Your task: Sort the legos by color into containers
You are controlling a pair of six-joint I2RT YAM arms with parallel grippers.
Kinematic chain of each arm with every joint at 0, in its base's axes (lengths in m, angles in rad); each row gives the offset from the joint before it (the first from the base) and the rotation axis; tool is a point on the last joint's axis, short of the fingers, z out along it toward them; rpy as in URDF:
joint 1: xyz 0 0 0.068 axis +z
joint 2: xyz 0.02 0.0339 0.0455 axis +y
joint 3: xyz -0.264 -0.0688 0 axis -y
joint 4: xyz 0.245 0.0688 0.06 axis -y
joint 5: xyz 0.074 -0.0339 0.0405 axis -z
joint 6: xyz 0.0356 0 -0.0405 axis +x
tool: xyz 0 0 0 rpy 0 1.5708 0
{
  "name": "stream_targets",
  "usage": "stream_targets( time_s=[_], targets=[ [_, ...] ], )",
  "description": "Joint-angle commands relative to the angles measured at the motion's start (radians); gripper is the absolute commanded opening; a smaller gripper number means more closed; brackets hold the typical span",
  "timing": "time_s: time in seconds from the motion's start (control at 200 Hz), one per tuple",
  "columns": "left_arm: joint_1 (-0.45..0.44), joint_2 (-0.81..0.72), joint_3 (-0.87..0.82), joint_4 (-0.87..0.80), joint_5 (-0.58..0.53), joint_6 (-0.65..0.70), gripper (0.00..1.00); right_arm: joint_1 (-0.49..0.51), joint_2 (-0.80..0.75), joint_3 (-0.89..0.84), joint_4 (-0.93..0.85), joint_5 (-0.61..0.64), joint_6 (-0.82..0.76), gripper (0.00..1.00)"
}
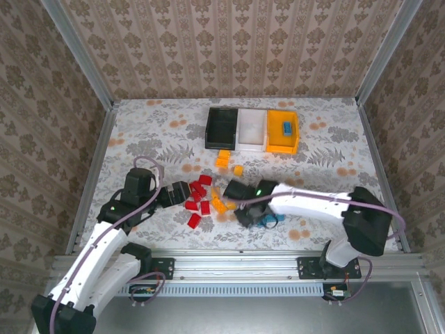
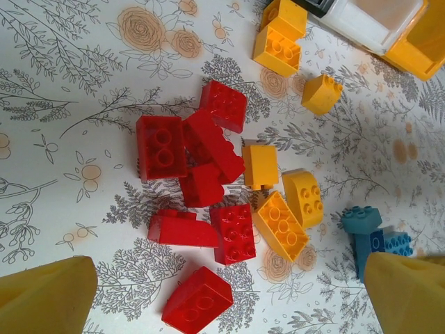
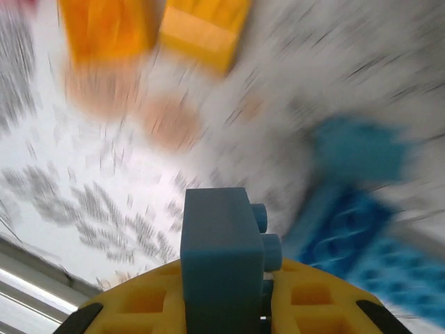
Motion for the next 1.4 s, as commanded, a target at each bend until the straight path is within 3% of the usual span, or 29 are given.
stream_targets(
  time_s=[0.0, 0.13, 0.26, 0.58, 0.685, 0.745, 0.925, 1.055, 1.22, 1.39],
  targets=[
    [0.01, 0.021, 0.048, 0.005, 0.007, 0.027, 1.0, -0.211, -0.066, 0.157, -0.08, 0.04, -0.096, 0.21],
    [0.015, 0.069, 0.06, 0.026, 0.016, 0.044, 1.0, -0.461, 0.049, 0.38, -0.085, 0.051, -0.145, 0.21],
    [0.018, 0.105, 0.069, 0.032, 0.029, 0.054, 1.0, -0.605, 0.223, 0.567, -0.052, 0.061, -0.145, 0.21],
    [0.037, 0.071, 0.063, -0.039, 0.008, 0.079, 1.0, -0.728, 0.593, 0.908, -0.074, 0.078, -0.152, 0.22],
    [0.049, 0.069, 0.06, -0.042, 0.012, 0.08, 1.0, -0.735, 0.64, 0.968, -0.092, 0.079, -0.156, 0.4],
    [0.054, 0.073, 0.059, -0.037, 0.016, 0.079, 1.0, -0.735, 0.646, 0.983, -0.094, 0.076, -0.16, 0.44],
    [0.057, 0.095, 0.06, -0.005, 0.033, 0.065, 1.0, -0.736, 0.603, 0.977, -0.102, 0.07, -0.166, 0.47],
    [0.055, 0.093, 0.055, 0.01, 0.04, 0.055, 1.0, -0.73, 0.484, 0.9, -0.109, 0.04, -0.162, 0.46],
    [0.041, 0.086, 0.023, 0.047, 0.048, 0.034, 1.0, -0.668, 0.257, 0.633, -0.139, -0.031, -0.152, 0.47],
    [-0.011, 0.113, 0.001, 0.107, 0.039, 0.011, 1.0, -0.514, 0.048, 0.287, -0.144, -0.073, -0.108, 0.49]
  ],
)
